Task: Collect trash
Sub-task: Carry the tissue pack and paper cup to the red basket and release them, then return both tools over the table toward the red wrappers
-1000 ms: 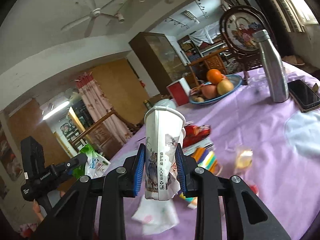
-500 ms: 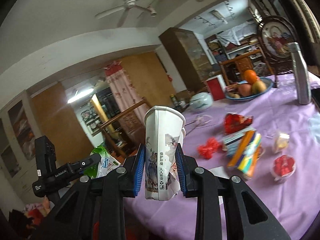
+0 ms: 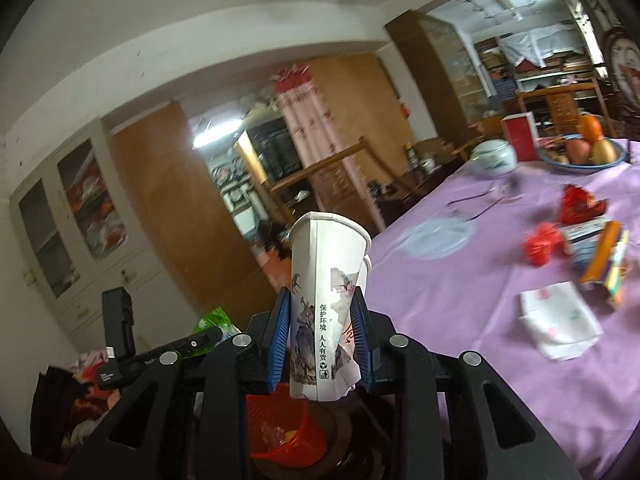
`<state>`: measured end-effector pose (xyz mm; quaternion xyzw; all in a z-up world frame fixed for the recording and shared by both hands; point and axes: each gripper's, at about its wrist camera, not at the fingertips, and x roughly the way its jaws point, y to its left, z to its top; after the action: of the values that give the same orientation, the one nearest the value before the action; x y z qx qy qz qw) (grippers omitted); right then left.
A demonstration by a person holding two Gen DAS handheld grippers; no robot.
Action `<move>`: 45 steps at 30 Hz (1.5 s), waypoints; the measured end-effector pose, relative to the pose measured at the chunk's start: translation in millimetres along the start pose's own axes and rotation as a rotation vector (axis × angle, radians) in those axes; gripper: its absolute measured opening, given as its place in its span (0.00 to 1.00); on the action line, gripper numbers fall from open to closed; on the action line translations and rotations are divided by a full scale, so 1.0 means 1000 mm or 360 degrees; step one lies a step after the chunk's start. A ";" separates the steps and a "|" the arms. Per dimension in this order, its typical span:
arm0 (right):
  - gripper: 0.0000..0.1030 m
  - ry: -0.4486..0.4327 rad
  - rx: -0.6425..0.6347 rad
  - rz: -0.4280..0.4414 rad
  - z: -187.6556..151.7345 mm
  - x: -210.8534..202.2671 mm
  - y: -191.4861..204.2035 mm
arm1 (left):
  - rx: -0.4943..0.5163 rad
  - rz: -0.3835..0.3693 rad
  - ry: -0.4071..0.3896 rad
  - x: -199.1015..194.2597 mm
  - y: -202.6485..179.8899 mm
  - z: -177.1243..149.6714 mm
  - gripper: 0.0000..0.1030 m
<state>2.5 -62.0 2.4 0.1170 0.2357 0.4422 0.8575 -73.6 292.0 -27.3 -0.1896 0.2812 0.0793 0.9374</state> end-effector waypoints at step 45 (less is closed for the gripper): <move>0.53 0.0730 -0.0141 0.0159 -0.080 0.193 0.112 | -0.0394 0.0442 -0.0194 -0.046 0.149 -0.039 0.93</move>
<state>-20.4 159.4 -78.6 -0.0126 0.3986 0.5088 0.7629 -169.2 410.7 -77.7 -0.2578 0.2353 0.2532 0.9023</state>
